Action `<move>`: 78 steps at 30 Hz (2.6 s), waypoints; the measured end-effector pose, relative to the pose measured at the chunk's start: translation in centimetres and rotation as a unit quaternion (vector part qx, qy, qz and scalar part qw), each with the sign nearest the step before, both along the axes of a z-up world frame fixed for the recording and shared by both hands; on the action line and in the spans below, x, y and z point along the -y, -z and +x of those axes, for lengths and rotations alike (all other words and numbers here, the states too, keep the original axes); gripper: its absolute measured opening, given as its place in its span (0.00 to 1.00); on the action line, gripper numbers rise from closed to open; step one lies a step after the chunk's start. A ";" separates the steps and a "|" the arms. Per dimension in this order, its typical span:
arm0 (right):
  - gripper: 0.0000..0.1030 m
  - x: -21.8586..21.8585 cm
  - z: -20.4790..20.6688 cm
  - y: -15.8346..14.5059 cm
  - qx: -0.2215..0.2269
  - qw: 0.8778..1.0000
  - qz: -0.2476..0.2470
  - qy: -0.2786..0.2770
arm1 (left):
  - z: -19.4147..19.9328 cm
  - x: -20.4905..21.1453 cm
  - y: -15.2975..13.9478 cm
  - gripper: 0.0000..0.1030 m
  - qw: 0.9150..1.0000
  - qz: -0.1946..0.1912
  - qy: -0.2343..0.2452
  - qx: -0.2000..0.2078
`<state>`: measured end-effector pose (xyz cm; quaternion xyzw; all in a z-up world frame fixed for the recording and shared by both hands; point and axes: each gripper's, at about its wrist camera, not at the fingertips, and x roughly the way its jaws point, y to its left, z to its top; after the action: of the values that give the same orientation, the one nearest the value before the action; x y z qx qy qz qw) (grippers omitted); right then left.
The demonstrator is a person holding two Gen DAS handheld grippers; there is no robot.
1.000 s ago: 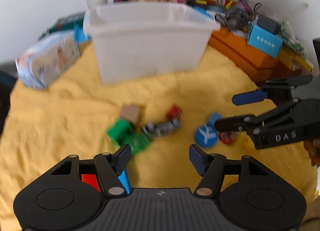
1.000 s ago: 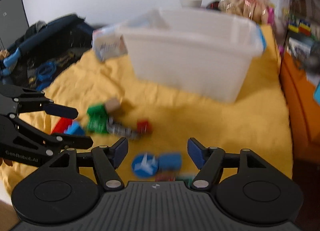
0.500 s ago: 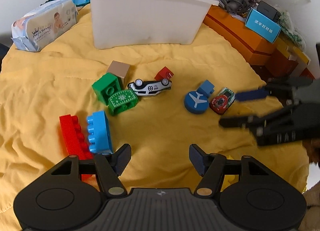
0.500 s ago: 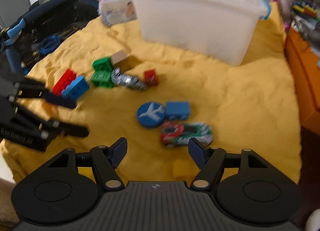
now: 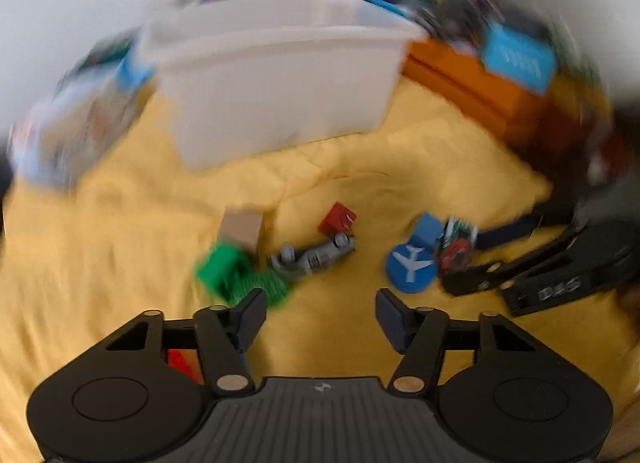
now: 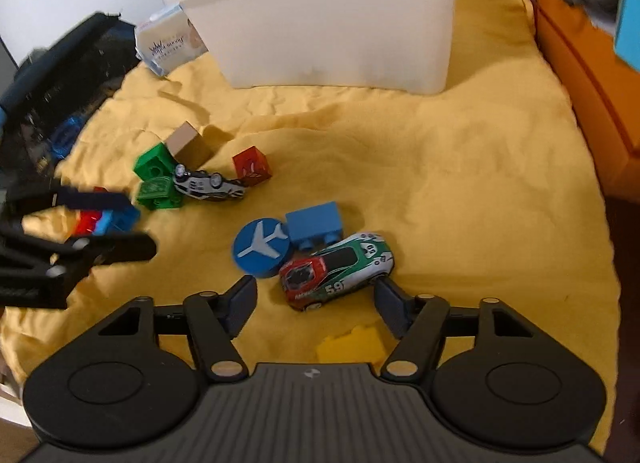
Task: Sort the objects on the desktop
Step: 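Return both tools from the bin to the toys on the blanket, then grasp the white-black police car with the left gripper while the right grasps the red-green car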
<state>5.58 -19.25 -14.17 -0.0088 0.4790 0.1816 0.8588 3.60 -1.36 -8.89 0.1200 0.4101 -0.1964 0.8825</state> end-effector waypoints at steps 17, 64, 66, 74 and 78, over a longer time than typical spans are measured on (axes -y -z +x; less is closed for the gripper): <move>0.55 1.8 -0.3 -0.4 0.020 0.999 -0.049 0.002 | 5.5 1.9 0.9 0.26 0.983 0.075 0.159 -0.041; 0.55 0.7 -0.4 -0.3 0.025 0.998 -0.050 -0.008 | -3.6 -0.7 2.4 0.55 0.991 -0.089 -0.015 -0.096; 0.56 0.7 0.0 0.0 0.013 0.999 -0.033 0.005 | -3.3 -0.5 3.0 0.55 0.991 -0.081 -0.023 -0.101; 0.49 0.8 -0.7 -0.2 0.038 0.994 -0.089 -0.059 | -2.9 -0.6 2.8 0.47 0.994 -0.061 -0.021 -0.088; 0.50 1.4 -0.8 -0.6 0.084 0.988 -0.089 -0.090 | -2.0 -0.9 2.6 0.47 0.994 -0.064 -0.032 -0.082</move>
<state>4.77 -20.68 -13.53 -0.1436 0.4170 0.2132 0.8718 1.65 -0.45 -11.54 0.0339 0.4715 -0.2029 0.8575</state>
